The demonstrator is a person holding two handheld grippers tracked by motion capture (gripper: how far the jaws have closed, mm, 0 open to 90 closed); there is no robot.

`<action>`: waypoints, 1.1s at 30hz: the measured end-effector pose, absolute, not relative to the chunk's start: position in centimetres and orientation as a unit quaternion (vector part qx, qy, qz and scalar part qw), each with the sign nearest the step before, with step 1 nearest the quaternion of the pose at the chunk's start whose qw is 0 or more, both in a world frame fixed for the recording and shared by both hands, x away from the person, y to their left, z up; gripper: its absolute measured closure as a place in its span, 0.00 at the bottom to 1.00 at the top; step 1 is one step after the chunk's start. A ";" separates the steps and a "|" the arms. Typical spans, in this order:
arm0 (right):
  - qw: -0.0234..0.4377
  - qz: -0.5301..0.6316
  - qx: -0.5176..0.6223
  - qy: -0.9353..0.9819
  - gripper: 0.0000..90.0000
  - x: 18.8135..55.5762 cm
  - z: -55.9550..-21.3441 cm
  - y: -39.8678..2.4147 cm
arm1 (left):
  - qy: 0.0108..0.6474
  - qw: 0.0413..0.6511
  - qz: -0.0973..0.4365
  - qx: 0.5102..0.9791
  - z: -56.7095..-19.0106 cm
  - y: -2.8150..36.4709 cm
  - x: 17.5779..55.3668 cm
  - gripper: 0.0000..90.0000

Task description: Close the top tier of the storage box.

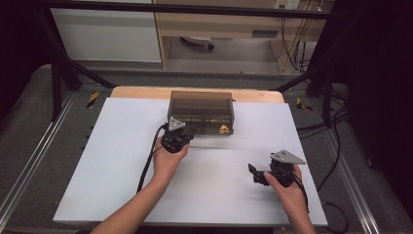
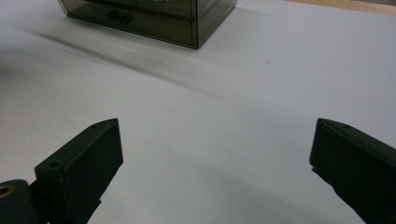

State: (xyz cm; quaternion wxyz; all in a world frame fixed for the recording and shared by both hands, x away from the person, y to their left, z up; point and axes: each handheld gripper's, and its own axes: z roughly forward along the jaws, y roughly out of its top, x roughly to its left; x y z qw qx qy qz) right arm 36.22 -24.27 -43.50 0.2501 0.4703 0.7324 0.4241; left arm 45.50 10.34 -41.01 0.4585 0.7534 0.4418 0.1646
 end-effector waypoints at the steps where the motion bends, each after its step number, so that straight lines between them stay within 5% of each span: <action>1: 0.250 0.424 0.470 0.733 0.03 36.2 -43.5 -24.3 | 0.448 0.462 0.158 0.749 -41.1 10.4 45.6 1.00; 33: 0.253 0.421 0.469 0.734 0.04 36.2 -43.4 -24.3 | 0.452 0.436 0.185 0.756 -40.8 10.0 47.9 1.00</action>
